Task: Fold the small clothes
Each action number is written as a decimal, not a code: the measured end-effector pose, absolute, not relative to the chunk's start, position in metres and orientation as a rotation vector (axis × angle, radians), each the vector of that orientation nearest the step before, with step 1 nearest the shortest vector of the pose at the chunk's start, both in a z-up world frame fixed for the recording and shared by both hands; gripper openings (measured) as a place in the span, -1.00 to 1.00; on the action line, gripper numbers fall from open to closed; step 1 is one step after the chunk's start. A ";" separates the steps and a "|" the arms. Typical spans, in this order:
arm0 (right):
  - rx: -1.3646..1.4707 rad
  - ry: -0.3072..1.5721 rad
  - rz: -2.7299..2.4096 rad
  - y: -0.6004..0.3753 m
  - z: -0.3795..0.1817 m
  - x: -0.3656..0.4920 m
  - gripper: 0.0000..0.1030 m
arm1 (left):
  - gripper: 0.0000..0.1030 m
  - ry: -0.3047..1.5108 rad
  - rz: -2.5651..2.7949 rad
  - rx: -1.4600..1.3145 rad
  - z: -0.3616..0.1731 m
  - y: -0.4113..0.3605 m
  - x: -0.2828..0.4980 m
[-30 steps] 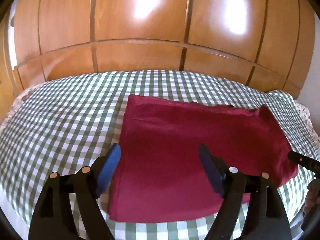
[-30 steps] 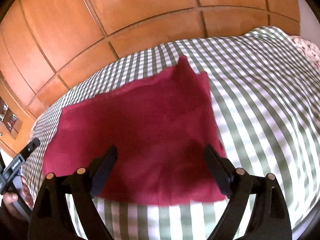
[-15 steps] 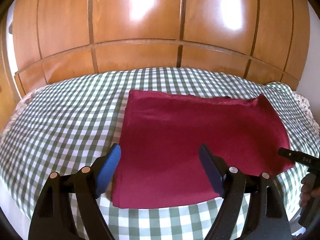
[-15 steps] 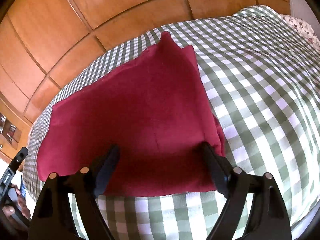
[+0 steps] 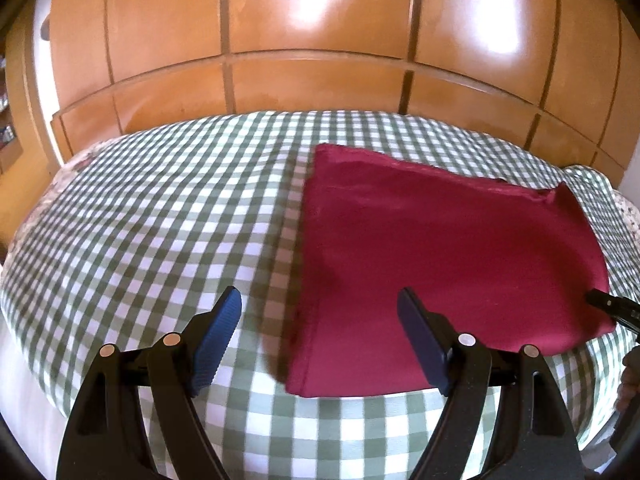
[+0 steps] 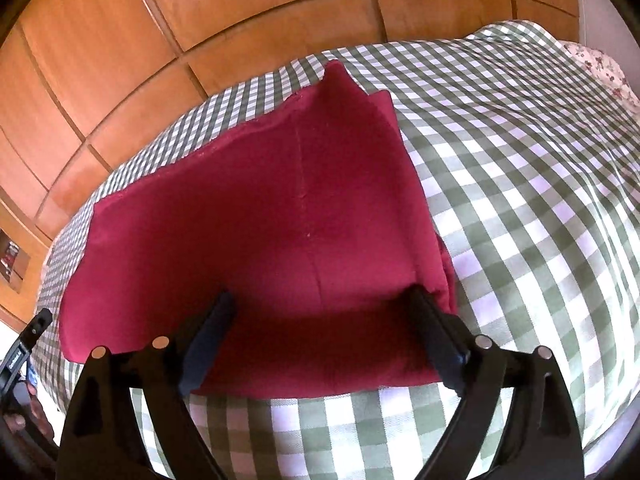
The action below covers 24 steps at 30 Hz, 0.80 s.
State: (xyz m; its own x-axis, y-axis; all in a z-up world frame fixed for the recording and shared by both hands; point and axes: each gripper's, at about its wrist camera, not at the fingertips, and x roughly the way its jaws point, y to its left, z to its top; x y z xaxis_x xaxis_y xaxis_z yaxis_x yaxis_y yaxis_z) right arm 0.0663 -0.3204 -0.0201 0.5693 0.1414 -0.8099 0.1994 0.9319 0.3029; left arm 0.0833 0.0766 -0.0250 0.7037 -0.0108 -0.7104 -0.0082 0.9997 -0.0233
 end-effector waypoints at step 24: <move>0.416 0.908 0.076 -0.313 0.008 0.062 0.80 | 0.54 0.778 0.018 -0.037 -0.014 0.077 0.081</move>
